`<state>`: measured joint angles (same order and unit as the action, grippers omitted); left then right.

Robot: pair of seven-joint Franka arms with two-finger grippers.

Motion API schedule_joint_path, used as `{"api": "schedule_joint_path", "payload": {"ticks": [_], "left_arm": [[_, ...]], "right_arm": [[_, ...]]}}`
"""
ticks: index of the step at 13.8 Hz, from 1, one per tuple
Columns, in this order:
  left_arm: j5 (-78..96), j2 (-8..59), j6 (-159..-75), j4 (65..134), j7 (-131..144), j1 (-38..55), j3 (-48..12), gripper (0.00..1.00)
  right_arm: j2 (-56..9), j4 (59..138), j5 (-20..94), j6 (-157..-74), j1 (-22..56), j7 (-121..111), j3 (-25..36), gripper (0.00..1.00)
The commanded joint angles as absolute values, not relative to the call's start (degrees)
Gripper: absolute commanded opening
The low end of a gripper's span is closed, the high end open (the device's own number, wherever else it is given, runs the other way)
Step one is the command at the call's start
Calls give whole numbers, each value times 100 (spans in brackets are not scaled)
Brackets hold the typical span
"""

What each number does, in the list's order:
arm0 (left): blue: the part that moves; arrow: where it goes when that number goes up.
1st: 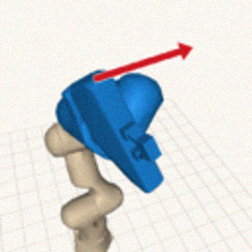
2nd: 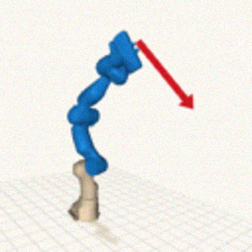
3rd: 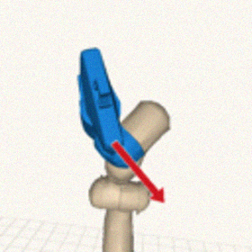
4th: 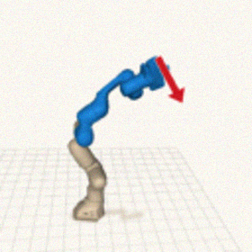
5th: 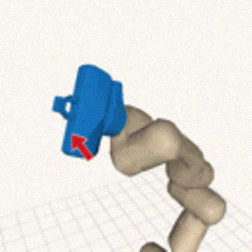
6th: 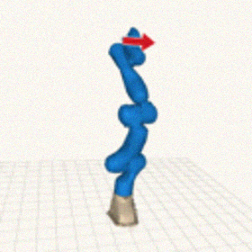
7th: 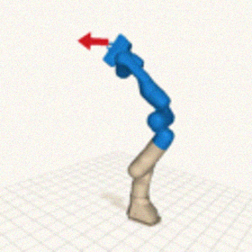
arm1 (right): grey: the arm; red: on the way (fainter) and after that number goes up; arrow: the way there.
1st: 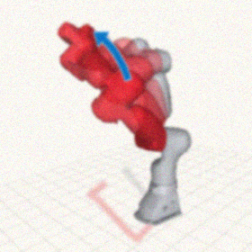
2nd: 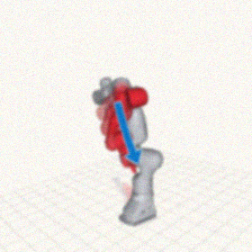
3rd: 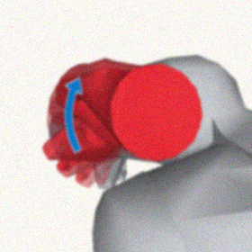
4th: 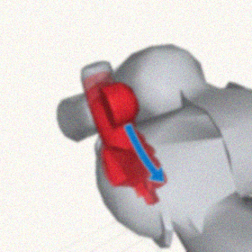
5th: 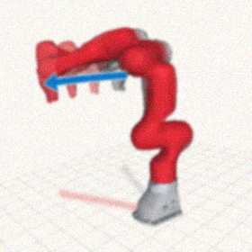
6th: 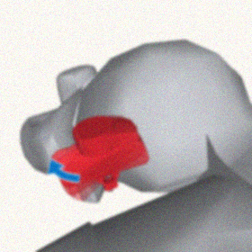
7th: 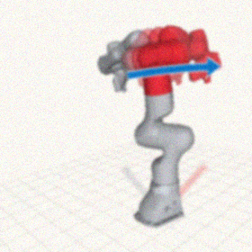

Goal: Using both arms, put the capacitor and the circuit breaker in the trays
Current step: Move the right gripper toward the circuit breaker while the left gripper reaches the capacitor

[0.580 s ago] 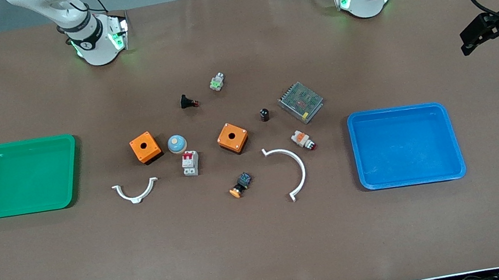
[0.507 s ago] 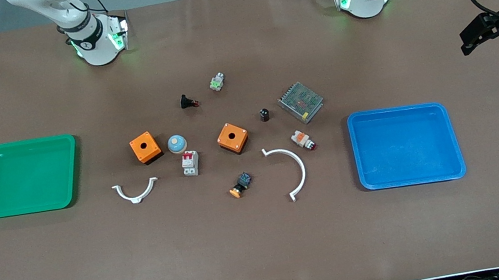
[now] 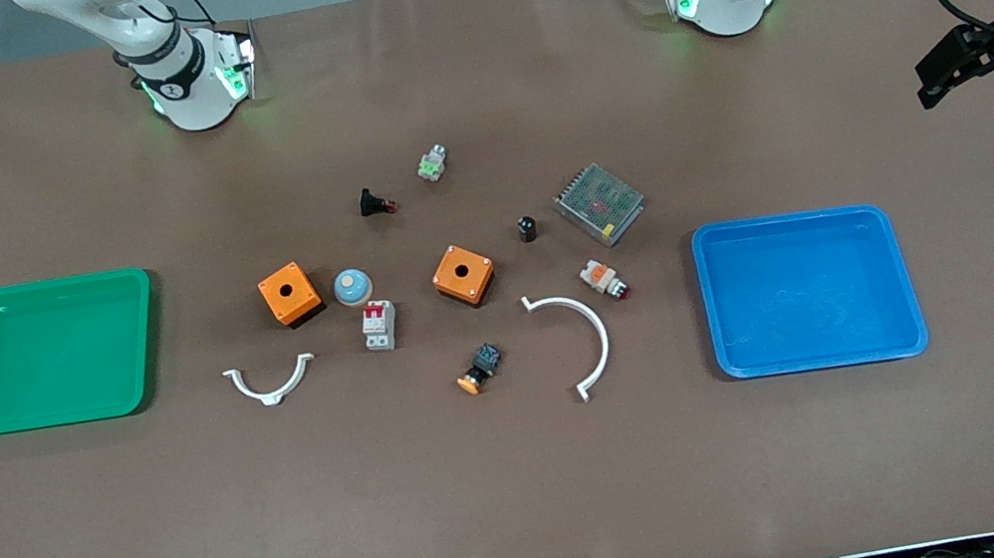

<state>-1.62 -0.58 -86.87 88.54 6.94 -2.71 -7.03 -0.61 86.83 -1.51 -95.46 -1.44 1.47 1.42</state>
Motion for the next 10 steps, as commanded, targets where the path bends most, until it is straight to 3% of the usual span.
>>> {"api": "schedule_joint_path", "payload": {"ticks": [1,6,10], "left_arm": [[-237,219,-8561,8535,694,-185,-721,100],[-150,684,-8674,8718,1535,324,-992,100],[-149,799,-10025,9692,3091,650,-1493,100]], "right_arm": [[-184,8560,-123,-9448,-97,211,114,100],[-474,8552,-123,-9474,298,228,105,100],[-808,8543,-123,-9527,693,246,105,100]]}}
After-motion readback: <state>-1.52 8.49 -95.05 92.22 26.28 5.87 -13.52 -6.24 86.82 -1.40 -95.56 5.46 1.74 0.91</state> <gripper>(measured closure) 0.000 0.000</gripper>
